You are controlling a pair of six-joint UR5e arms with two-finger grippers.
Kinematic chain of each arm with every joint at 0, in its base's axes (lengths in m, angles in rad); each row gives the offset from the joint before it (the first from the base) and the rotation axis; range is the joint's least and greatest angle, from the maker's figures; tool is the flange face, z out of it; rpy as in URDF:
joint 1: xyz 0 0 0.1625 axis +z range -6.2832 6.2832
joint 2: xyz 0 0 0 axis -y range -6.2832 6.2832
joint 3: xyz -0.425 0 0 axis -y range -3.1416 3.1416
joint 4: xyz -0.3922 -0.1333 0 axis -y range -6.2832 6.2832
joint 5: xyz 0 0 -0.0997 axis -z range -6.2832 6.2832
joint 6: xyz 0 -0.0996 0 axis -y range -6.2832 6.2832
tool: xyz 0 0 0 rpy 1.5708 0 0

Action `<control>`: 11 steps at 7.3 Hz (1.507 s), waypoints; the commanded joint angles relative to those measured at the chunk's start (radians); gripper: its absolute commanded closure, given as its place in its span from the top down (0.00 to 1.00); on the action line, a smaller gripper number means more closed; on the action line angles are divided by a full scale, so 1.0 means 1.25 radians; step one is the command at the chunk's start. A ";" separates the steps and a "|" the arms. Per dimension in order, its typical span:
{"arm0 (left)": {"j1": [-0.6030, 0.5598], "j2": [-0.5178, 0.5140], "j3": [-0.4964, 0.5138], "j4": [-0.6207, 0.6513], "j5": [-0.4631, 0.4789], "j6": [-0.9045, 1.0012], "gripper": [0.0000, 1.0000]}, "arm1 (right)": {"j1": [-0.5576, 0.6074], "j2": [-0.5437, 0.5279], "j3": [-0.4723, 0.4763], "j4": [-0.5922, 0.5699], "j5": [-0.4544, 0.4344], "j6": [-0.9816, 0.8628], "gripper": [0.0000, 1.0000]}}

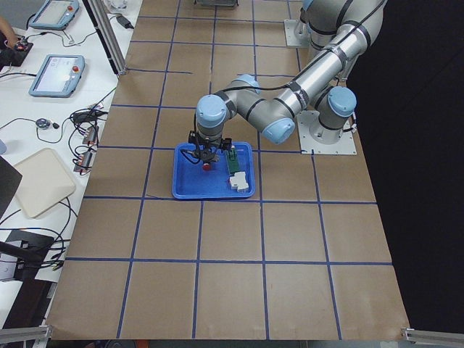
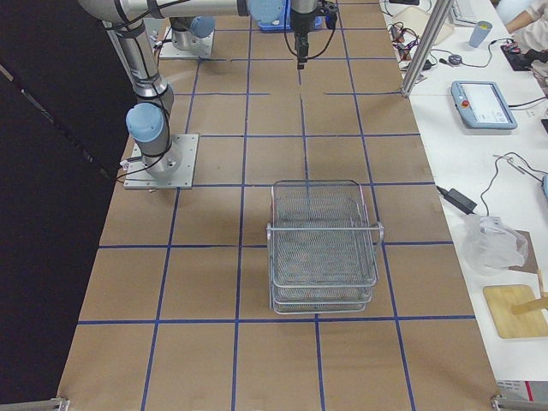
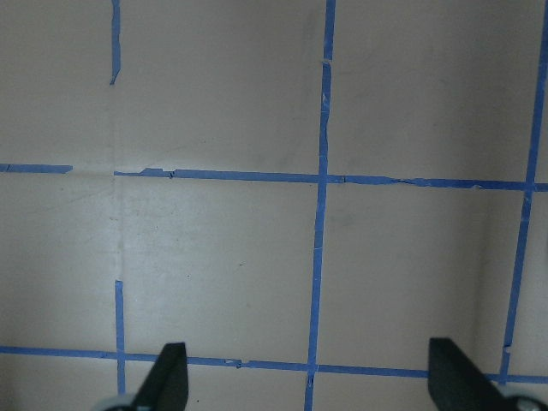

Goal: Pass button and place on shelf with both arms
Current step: 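Move the left gripper over the blue tray toward the red button, then lower the left gripper and grasp the red push button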

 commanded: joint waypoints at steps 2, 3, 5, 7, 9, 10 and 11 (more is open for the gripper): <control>0.001 -0.112 0.036 0.027 -0.051 -0.066 1.00 | 0.000 0.001 0.000 0.000 0.000 0.001 1.00; 0.002 -0.135 0.029 0.042 -0.075 -0.067 1.00 | 0.000 0.001 0.000 0.000 0.000 0.001 1.00; 0.002 -0.167 0.018 0.042 -0.078 -0.090 1.00 | 0.000 0.001 0.000 0.001 0.000 0.001 1.00; 0.002 -0.193 0.015 0.042 -0.080 -0.090 1.00 | 0.000 0.001 0.000 0.002 0.000 0.002 1.00; 0.002 -0.219 0.012 0.043 -0.093 -0.084 1.00 | 0.000 -0.001 0.001 0.002 0.000 0.002 1.00; 0.002 -0.225 0.013 0.046 -0.093 -0.083 1.00 | 0.000 -0.001 0.001 0.002 0.000 0.005 1.00; 0.002 -0.232 0.013 0.047 -0.093 -0.082 1.00 | 0.000 -0.001 0.001 0.002 0.000 0.006 1.00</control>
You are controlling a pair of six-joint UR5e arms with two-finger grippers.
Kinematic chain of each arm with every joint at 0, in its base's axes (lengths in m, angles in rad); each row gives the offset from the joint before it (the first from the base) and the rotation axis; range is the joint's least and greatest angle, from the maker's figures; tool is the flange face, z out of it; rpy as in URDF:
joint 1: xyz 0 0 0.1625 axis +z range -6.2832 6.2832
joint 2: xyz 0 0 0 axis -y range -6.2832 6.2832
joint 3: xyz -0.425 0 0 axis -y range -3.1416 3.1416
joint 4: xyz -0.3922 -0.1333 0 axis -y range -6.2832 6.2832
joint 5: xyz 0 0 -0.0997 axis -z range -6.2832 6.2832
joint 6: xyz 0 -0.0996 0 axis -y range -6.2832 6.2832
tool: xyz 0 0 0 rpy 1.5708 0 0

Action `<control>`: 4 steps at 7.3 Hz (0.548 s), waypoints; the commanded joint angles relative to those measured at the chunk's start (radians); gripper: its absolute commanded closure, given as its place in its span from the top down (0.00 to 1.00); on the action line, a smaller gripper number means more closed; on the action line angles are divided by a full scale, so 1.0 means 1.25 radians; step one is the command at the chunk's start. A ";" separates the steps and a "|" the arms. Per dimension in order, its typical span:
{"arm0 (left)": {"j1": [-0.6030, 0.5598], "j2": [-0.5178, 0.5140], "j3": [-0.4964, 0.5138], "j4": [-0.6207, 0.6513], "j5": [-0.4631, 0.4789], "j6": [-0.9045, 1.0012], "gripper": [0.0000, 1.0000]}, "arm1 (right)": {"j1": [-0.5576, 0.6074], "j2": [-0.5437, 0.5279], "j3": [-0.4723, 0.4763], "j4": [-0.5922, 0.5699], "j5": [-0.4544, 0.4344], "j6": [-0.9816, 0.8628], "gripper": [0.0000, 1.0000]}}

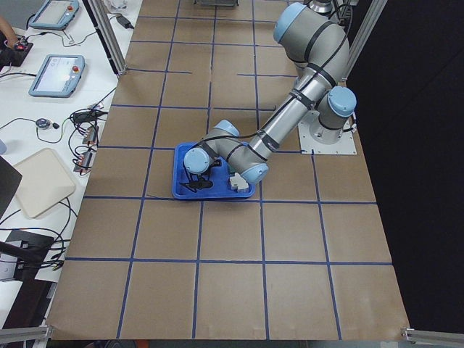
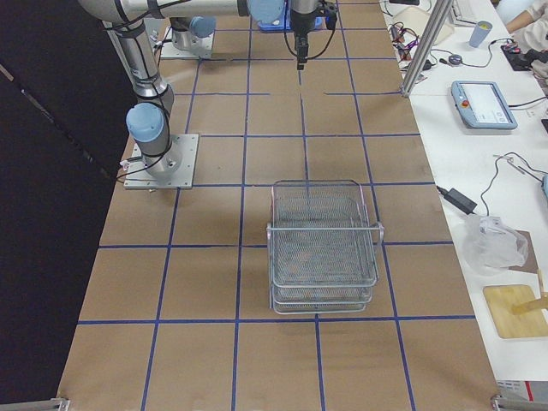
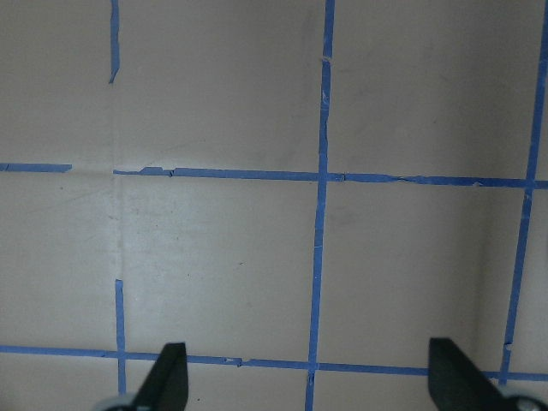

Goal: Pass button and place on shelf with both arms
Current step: 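Lower the left gripper and grasp the red push button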

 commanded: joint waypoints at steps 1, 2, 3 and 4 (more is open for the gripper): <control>0.000 -0.015 0.000 0.001 -0.001 0.002 1.00 | 0.000 0.000 0.000 0.000 0.000 0.002 1.00; 0.000 -0.016 0.001 0.002 -0.001 0.002 1.00 | 0.000 0.000 0.000 0.001 0.000 0.002 1.00; 0.000 -0.017 0.000 0.001 -0.001 0.002 1.00 | 0.000 0.000 0.000 0.000 -0.001 0.003 1.00; 0.000 -0.020 0.000 0.001 0.001 0.005 0.92 | 0.000 0.000 0.000 0.000 -0.001 0.004 1.00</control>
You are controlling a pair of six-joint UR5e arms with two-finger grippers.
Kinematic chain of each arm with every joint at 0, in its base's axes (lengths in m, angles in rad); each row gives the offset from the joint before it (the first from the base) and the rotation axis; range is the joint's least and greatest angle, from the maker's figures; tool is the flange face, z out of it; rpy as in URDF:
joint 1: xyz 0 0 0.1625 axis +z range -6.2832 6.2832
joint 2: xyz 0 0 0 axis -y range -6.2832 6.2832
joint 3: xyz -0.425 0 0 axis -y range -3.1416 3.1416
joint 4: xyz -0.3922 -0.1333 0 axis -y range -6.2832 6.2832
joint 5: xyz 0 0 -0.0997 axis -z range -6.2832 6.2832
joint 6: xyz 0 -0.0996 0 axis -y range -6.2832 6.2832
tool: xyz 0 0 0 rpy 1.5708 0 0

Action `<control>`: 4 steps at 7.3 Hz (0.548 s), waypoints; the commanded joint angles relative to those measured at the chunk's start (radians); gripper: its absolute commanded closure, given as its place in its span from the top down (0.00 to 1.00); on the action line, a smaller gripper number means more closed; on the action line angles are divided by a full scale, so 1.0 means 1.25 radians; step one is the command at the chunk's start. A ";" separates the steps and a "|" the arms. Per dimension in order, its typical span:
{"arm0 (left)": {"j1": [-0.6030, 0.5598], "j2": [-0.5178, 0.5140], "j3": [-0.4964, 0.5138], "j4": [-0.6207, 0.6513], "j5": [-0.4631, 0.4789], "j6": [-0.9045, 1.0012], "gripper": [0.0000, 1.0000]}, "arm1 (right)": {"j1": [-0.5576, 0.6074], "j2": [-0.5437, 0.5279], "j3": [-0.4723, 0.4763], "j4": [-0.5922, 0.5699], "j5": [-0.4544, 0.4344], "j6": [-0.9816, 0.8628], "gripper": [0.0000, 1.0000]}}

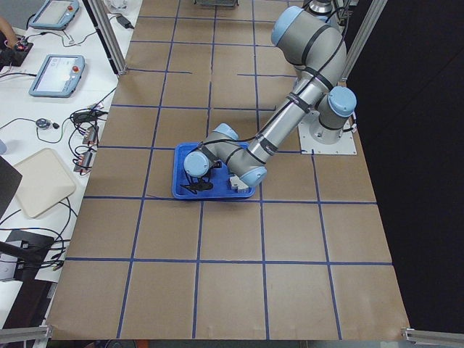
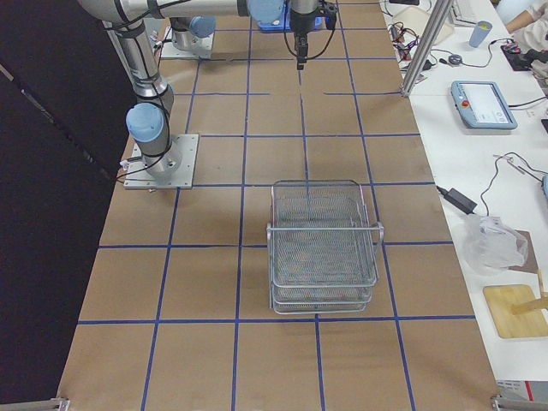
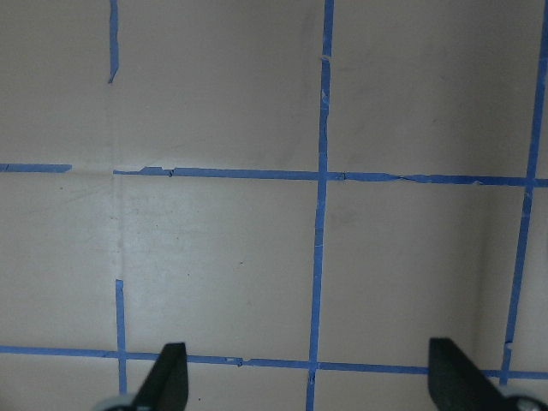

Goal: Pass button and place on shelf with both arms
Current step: 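Lower the left gripper and grasp the red push button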

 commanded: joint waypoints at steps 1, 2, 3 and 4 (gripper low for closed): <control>0.001 -0.005 0.002 0.000 0.000 0.007 0.81 | 0.000 0.000 0.001 0.001 0.001 0.004 1.00; 0.001 -0.005 0.003 0.000 0.001 0.009 0.63 | 0.000 0.000 0.001 0.001 0.000 0.003 1.00; 0.002 -0.005 0.003 0.000 0.002 0.014 0.56 | 0.000 0.000 0.001 0.001 0.001 0.004 1.00; 0.002 -0.005 0.003 0.000 0.001 0.014 0.41 | 0.000 0.000 0.001 0.001 0.001 0.003 1.00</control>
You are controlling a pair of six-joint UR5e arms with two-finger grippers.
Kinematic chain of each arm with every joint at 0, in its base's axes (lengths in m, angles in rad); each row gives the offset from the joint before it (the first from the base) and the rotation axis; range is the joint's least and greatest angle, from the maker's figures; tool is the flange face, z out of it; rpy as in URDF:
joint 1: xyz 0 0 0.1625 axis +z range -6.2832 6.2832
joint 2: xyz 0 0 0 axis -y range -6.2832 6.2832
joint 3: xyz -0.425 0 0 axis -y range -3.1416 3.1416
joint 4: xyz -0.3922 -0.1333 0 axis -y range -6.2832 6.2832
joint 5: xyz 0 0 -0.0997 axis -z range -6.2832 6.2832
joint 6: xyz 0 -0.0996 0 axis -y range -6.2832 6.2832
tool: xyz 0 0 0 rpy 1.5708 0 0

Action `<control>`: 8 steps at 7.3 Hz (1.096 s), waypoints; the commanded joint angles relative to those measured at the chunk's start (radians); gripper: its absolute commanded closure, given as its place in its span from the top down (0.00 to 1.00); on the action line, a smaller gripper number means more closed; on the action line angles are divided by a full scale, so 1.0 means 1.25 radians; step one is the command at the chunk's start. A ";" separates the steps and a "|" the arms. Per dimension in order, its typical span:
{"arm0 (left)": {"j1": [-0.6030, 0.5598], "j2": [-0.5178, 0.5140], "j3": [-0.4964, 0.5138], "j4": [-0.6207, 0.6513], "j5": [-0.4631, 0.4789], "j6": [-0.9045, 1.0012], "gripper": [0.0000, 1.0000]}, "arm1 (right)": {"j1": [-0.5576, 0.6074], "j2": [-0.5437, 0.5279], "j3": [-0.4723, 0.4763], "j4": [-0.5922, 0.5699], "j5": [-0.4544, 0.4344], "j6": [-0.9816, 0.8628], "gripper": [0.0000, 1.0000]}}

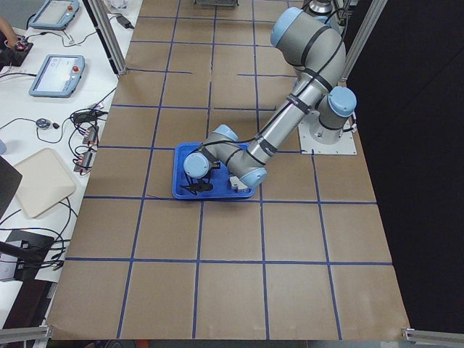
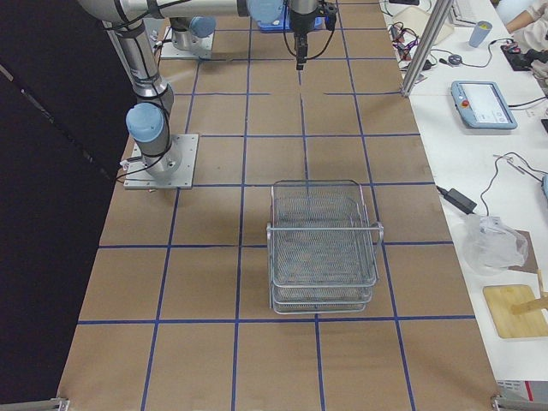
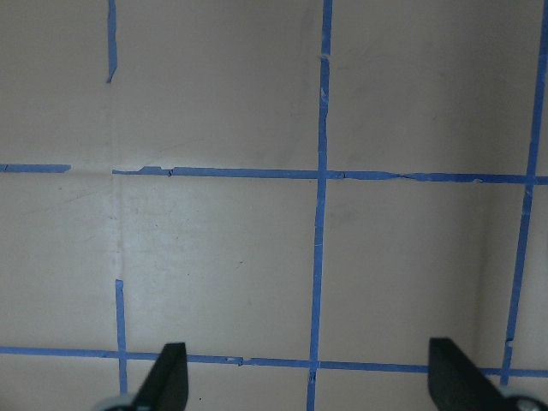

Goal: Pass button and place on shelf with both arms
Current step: 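Lower the left gripper and grasp the red push button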

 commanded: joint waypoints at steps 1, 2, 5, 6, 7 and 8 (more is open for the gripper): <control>0.001 0.001 -0.002 -0.002 0.002 0.000 0.07 | 0.000 0.001 0.000 -0.001 -0.001 -0.001 1.00; 0.001 0.002 -0.002 -0.009 0.002 -0.003 0.00 | 0.000 0.001 0.000 -0.001 0.000 -0.002 1.00; 0.001 0.027 0.006 -0.016 0.006 -0.003 0.00 | 0.000 0.001 0.000 -0.001 0.000 -0.003 1.00; -0.001 0.043 0.020 -0.048 0.000 -0.014 0.00 | 0.000 0.000 0.000 -0.001 0.000 -0.005 1.00; -0.013 0.065 0.020 -0.067 -0.006 -0.028 0.00 | 0.000 0.000 0.000 0.000 0.000 -0.007 1.00; -0.024 0.100 0.024 -0.078 -0.030 -0.071 0.00 | 0.001 0.000 -0.001 0.000 0.002 -0.010 1.00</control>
